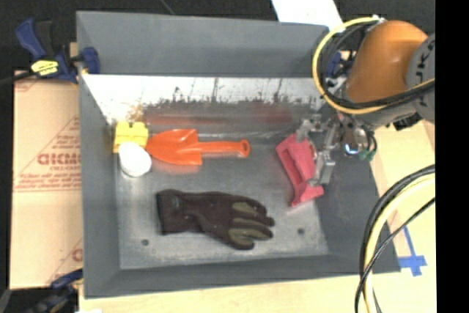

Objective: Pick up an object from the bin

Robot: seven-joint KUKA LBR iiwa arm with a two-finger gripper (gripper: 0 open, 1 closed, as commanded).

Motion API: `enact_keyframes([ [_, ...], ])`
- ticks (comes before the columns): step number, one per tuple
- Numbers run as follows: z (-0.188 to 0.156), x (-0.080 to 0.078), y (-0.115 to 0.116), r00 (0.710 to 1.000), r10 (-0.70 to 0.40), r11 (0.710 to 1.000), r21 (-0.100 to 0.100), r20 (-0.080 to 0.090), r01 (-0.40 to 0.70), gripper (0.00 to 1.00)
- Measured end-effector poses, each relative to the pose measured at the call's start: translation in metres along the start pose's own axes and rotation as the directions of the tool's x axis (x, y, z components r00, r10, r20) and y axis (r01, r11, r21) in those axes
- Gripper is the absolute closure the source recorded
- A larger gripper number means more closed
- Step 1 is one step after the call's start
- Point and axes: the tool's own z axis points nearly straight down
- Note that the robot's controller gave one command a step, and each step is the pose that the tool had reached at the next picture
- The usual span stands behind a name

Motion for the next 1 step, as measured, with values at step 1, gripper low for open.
enact_keyframes([
  [1,-0.0048,-0.0014,0.0009,1.0,-0.004,1.0,0.001,0.007,0.004,0.0],
])
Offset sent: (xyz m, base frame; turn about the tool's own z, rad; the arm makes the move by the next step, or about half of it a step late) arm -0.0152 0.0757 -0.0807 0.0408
